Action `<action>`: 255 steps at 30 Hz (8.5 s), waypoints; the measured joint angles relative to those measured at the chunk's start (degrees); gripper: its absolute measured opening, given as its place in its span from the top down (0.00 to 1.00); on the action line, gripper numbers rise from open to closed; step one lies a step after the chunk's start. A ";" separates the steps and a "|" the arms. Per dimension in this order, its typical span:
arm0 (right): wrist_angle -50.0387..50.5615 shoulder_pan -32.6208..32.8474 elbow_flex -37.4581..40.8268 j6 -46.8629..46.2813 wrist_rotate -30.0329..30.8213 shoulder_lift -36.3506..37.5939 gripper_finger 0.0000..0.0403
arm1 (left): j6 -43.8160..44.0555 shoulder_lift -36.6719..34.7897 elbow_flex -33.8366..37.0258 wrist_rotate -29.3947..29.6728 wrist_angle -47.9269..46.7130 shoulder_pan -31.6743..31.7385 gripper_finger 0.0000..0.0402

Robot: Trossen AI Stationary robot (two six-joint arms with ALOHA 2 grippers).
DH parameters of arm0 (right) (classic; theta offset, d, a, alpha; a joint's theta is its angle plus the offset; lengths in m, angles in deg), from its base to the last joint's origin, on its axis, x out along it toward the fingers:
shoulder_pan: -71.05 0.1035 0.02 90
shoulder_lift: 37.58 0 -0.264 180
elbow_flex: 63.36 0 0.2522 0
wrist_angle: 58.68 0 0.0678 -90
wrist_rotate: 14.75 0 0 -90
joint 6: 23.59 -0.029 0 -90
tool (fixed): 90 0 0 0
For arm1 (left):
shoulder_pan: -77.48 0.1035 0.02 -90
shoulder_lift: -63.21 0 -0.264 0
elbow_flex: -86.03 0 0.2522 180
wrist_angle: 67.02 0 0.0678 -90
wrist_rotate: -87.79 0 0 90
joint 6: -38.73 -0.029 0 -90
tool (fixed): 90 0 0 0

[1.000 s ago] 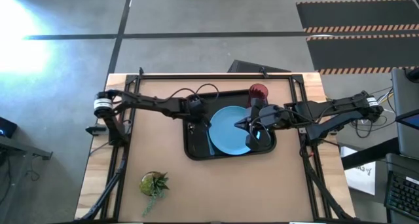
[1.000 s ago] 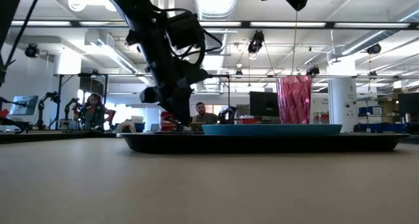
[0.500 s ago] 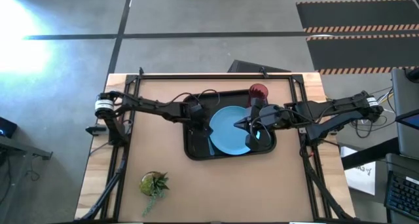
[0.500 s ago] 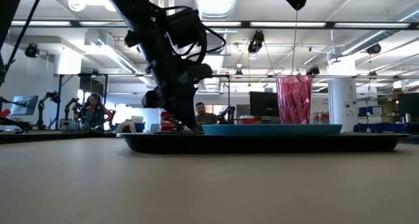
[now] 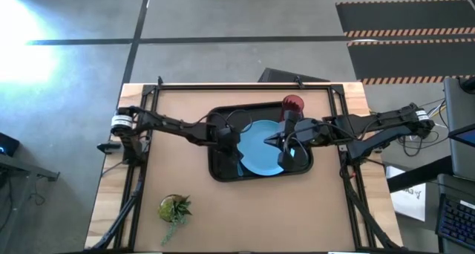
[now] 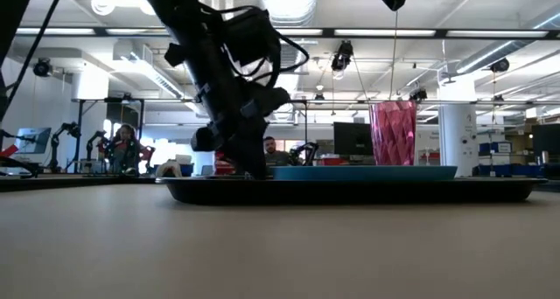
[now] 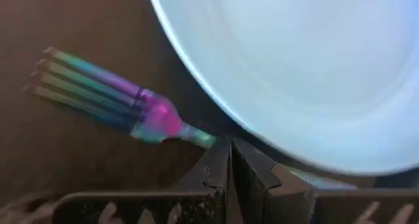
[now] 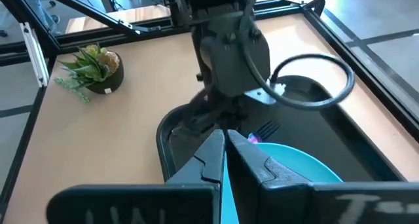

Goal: Pick and place plate/cup/fork/spoon on tray
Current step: Adjust the blue fork, then adjust the blue plate

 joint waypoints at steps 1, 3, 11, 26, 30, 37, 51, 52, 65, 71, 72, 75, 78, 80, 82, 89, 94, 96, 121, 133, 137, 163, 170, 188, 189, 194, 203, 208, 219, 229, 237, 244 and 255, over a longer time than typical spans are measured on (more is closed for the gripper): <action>0.00 0.00 0.00 -0.02 -0.01 0.00 0.98 | -0.02 0.55 -0.08 -0.04 0.77 0.00 1.00; 0.02 0.00 0.00 -0.05 0.00 0.00 0.98 | -0.01 1.66 -0.40 -0.31 1.50 -0.10 1.00; 0.06 0.00 0.00 -0.74 -0.01 0.00 0.98 | -1.44 1.69 -2.14 -0.48 2.23 -0.33 1.00; 0.05 0.00 0.00 -0.66 -0.01 0.00 0.98 | -1.53 1.73 -1.25 -1.09 3.78 -0.39 1.00; 0.04 0.00 0.00 -0.66 0.02 0.00 0.98 | -1.55 1.80 -1.20 -1.09 3.41 -0.35 1.00; -0.21 0.00 0.00 -0.66 -0.01 0.00 0.98 | -1.29 1.80 -0.25 -1.09 3.28 -0.35 1.00; -0.87 0.00 0.00 -0.64 -0.01 0.00 0.98 | -0.52 1.33 0.61 -1.76 -1.90 -0.82 1.00; -0.84 0.00 0.00 -0.64 -0.01 0.00 0.98 | -0.59 1.25 0.62 -1.77 -2.54 -0.85 1.00; -0.57 0.00 0.00 0.47 -0.45 0.00 0.98 | -2.06 -1.53 -1.82 1.40 -4.64 -1.01 1.00; -0.42 0.02 0.00 0.78 -0.47 0.00 0.98 | -1.54 -1.31 -3.49 0.98 -0.24 -2.97 1.00; -0.40 0.02 0.00 0.80 -0.46 0.00 0.98 | -1.48 -1.17 -3.50 0.98 -0.27 -3.33 1.00; -0.39 0.00 0.00 0.87 -0.44 0.00 0.98 | -0.07 -0.67 -3.09 0.61 -0.69 -4.42 1.00; -0.40 0.02 0.00 0.89 -0.47 0.00 0.98 | 1.10 -0.68 -3.06 0.23 -0.33 -5.51 1.00; -0.40 0.00 0.00 0.89 -0.47 0.00 0.98 | 1.51 -0.69 -3.06 0.22 -0.17 -6.06 1.00; -0.40 0.00 0.00 0.88 -0.47 0.00 0.98 | 1.67 -0.69 -3.06 0.22 -0.09 -6.40 1.00; -0.42 0.02 0.00 0.87 -0.47 0.00 0.98 | 3.04 -0.69 -1.95 0.26 0.11 -7.58 1.00; -0.43 0.01 0.00 0.88 -0.47 0.00 0.98 | 3.09 -0.69 -1.18 1.51 0.08 -8.61 1.00; -0.44 0.00 0.00 0.98 -0.47 0.00 0.98 | 3.03 -0.71 -1.25 2.56 0.36 -8.60 1.00; 2.47 0.00 -12.58 17.98 8.60 7.47 0.98 | 2.99 3.04 -1.86 1.29 4.66 -8.55 1.00; 2.75 0.00 -11.41 18.51 7.13 7.66 0.98 | 2.91 6.96 -3.00 1.58 5.00 -8.64 1.00; 3.07 0.00 -11.41 18.46 7.07 7.37 0.98 | 2.51 6.53 -3.15 1.08 3.37 -8.87 1.00; 4.57 0.00 -11.39 18.46 7.49 7.45 0.98 | 0.92 -0.19 -3.45 -0.18 -14.84 -10.14 1.00; 5.23 0.00 -11.39 17.93 7.49 7.41 0.98 | 0.94 -0.46 -4.27 1.99 -13.36 -10.10 1.00; 4.76 0.00 -11.39 17.78 7.47 7.39 0.98 | -0.40 1.70 -4.16 1.03 -10.19 -10.05 1.00; 4.76 0.00 -11.39 17.78 7.45 7.39 0.98 | -0.55 1.78 -4.14 1.03 -10.20 -10.05 1.00; 4.77 0.00 -11.39 17.78 7.45 7.39 0.98 | -2.15 1.82 -4.06 1.37 -10.52 -10.05 1.00; 4.76 0.00 -11.39 17.94 7.45 7.39 0.98 | -3.63 1.82 -3.85 1.57 -12.74 -10.05 1.00; 4.76 0.00 -11.39 17.96 7.45 7.39 0.98 | -3.65 1.79 -3.87 1.08 -15.22 -10.16 1.00; 4.80 0.00 -11.39 18.29 7.45 7.39 0.98 | -3.63 1.10 -4.55 1.14 -19.30 -10.45 1.00; 4.82 0.00 -11.39 18.37 7.45 7.39 0.98 | -5.13 0.49 -8.80 4.26 -15.00 -9.84 1.00; 4.82 0.00 -11.39 17.92 7.45 7.39 0.98 | -9.13 0.46 -11.26 5.71 -1.37 -6.50 1.00; 4.80 0.00 -11.39 17.49 7.45 7.39 0.98 | -9.64 0.53 -8.65 5.01 -1.27 -3.26 1.00; 4.78 0.00 -11.39 17.13 7.34 7.39 0.98 | -10.83 4.57 -7.98 1.59 0.34 -2.23 1.00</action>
